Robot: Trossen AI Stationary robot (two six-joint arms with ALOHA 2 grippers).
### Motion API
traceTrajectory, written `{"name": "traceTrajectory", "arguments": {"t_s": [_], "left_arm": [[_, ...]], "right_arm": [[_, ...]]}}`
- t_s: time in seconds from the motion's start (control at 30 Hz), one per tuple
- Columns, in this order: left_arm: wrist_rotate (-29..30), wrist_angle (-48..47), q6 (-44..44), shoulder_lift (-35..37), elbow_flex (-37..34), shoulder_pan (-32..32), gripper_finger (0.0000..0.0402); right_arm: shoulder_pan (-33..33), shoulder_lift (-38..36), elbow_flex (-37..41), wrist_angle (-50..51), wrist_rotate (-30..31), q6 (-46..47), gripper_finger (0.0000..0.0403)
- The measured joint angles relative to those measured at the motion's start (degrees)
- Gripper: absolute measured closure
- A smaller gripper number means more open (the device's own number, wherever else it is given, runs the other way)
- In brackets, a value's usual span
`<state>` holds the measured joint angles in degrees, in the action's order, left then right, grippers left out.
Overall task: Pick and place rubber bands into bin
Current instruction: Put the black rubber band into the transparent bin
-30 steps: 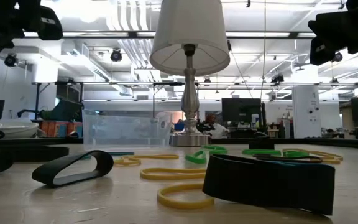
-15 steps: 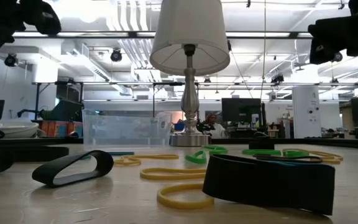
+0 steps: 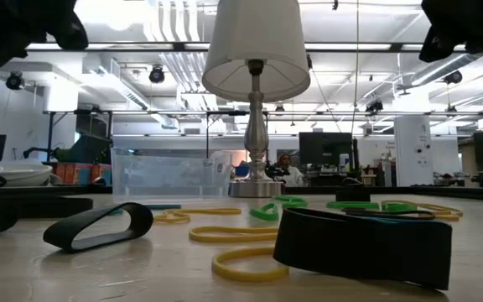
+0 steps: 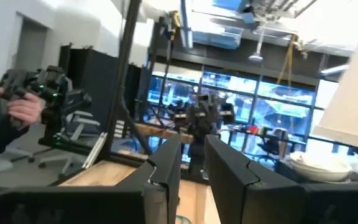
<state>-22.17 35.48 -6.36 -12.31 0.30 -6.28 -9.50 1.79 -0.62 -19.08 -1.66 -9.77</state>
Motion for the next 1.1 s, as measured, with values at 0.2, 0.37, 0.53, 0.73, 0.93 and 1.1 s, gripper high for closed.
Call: {"name": "traceTrajectory", "arguments": {"t_s": [0.2,0.37,0.53,0.73,0.93,1.1], "left_arm": [[-0.01,-0.27,0.12,-7.27,0.61,0.04,0.0297],[1.02,0.14,-0.02,-14.64,3.04,1.37,0.0297],[5.42,-0.02,-3.25,-22.44,5.77,4.87,0.0297],[16.61,-12.07,-9.13,-29.31,13.11,10.05,0.0297],[33.52,-24.82,-12.15,-36.91,22.2,18.42,0.0297],[50.47,-35.39,-11.17,-41.31,29.16,28.32,0.0297]], "right_arm": [[0.0,6.18,-0.23,-4.72,-1.17,-3.21,0.0335],[0.0,17.49,-4.63,-5.14,4.35,-4.49,0.0335],[0.0,33.35,-13.97,0.48,14.1,-6.56,0.0335],[0.0,51.73,-31.0,19.41,21.21,-4.75,0.0335],[-0.02,65.5,-43.0,29.55,21.3,-3.94,0.0335],[-0.02,71.25,-48.84,36.36,21.34,-0.25,0.0335]]}}
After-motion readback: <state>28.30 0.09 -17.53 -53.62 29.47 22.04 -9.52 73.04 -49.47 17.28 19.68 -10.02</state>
